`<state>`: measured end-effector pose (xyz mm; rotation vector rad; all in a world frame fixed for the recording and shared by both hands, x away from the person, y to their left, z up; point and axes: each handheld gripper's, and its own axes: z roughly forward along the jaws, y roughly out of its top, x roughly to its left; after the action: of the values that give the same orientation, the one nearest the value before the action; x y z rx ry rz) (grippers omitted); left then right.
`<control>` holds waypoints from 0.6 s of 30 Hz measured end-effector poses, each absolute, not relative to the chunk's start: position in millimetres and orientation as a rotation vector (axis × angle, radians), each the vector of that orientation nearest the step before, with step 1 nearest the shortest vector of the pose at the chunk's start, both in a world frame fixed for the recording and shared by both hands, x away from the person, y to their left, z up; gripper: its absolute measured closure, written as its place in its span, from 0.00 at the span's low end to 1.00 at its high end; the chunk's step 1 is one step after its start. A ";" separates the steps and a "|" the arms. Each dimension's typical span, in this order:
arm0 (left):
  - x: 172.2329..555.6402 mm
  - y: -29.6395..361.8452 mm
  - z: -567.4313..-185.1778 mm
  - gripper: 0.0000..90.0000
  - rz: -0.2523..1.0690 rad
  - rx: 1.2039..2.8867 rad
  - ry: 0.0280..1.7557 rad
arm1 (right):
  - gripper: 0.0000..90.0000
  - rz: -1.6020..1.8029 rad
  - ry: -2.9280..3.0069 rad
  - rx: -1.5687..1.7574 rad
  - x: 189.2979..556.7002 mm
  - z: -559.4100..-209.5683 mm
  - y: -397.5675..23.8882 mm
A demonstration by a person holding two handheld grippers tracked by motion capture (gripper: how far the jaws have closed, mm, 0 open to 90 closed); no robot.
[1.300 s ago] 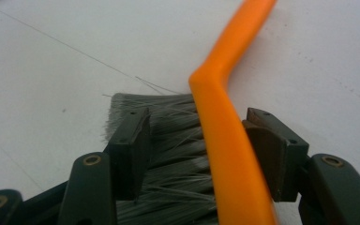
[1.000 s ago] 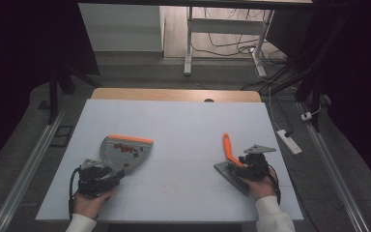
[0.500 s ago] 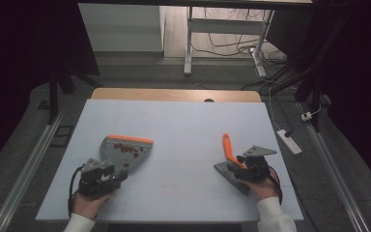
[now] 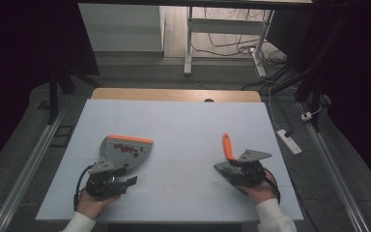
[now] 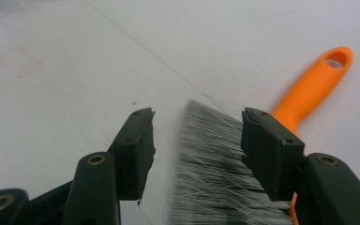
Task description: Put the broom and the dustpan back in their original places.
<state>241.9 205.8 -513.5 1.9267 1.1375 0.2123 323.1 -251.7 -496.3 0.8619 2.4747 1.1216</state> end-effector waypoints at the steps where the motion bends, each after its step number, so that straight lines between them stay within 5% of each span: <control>1: 242.0 205.0 -513.8 0.43 0.209 1.933 1.128 | 0.50 1.124 2.479 0.855 322.2 -496.3 -251.0; 18: 243.6 202.3 -516.5 0.43 0.188 1.959 1.118 | 0.50 1.145 2.500 0.799 318.1 -496.4 -248.0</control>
<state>243.6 202.3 -516.5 1.9591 1.1179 0.1877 318.1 -248.0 -496.4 0.7990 2.4995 1.1450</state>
